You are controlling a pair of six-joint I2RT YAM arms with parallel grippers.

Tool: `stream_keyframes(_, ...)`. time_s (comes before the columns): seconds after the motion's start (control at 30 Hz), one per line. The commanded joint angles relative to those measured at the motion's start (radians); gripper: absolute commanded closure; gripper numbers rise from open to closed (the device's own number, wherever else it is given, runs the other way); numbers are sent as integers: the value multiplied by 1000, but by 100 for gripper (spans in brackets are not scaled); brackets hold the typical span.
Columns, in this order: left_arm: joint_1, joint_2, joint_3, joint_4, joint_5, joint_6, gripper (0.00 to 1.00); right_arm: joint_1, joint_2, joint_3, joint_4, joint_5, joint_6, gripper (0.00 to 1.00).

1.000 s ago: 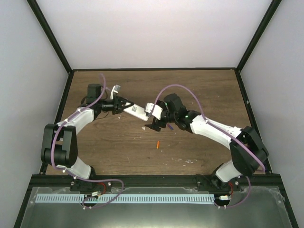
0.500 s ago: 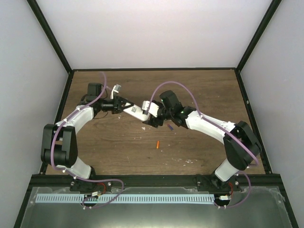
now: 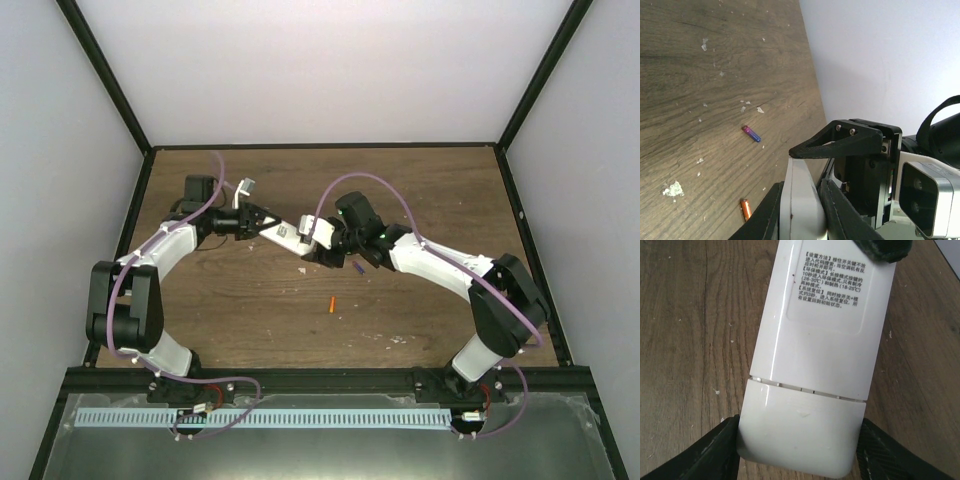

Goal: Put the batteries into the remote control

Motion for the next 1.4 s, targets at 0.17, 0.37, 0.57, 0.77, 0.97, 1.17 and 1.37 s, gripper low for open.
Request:
stream_keyframes(0.17, -4, -1, 30, 11, 5, 14, 100, -7, 11, 48, -9, 13, -9, 48)
stream_keyframes(0.37, -4, 2, 52, 7, -22, 12, 100, -7, 11, 47, -35, 40, -21, 57)
stream_keyframes(0.57, -4, 2, 76, -9, -66, 17, 100, -7, 15, 55, -84, 70, -26, 58)
stream_keyframes(0.77, -4, 2, 94, -5, -101, 12, 100, -7, 29, 71, -140, 108, -25, 58)
stream_keyframes(0.97, -4, 3, 101, 8, -109, -2, 100, -7, 40, 56, -151, 128, -28, 58)
stream_keyframes(1.17, -3, 2, 109, 12, -119, -7, 100, -7, 43, 32, -150, 144, -31, 58)
stream_keyframes(1.37, 6, -2, 114, 2, -145, -1, 100, -9, 41, 2, -159, 159, -33, 57)
